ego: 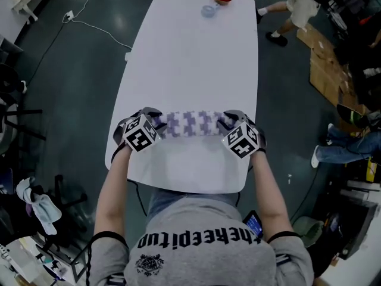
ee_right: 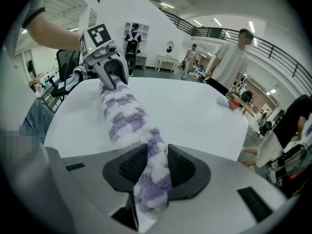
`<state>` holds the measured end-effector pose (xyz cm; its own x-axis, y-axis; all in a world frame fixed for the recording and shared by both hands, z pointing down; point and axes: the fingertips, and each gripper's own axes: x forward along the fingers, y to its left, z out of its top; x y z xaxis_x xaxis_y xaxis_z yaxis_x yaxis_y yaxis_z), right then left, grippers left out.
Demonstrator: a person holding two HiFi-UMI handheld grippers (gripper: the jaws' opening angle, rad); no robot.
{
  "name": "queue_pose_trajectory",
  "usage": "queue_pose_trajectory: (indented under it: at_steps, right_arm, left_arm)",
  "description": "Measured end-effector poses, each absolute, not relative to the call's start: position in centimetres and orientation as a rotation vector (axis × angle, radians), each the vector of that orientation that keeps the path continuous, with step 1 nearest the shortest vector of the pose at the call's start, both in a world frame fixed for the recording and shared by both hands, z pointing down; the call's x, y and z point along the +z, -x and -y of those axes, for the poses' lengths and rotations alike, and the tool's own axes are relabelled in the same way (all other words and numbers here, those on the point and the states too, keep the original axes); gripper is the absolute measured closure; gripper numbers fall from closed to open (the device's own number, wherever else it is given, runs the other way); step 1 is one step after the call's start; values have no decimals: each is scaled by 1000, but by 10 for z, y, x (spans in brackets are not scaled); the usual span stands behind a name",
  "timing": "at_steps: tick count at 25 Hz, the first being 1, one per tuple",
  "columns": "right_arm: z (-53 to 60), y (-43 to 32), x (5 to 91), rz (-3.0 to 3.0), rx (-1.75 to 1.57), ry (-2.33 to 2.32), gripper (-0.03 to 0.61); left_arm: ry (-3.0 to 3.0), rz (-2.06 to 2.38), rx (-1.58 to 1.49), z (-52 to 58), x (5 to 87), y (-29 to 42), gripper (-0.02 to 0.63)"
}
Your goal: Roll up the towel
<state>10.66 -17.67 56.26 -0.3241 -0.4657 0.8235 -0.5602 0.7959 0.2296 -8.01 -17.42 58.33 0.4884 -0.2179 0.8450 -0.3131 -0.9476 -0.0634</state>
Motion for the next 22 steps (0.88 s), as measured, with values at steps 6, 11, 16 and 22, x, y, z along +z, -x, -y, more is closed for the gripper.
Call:
queue_pose_trajectory:
  at_steps: [6, 11, 16, 22]
  right_arm:
    - [176, -106, 573, 1975, 127, -762, 453]
    - [171, -106, 557, 2040, 166, -815, 444]
    - [167, -106, 514, 2206, 266, -998, 443]
    - [159, -102, 456, 2344, 253, -1207, 530]
  left_arm:
    - [-2617, 472, 1455, 177, 589, 79, 456]
    - [-2634, 486, 1394, 172, 581, 78, 437]
    - [-2656, 639, 1071, 170, 535, 74, 423]
    - [-2704, 994, 691, 175, 463, 70, 537]
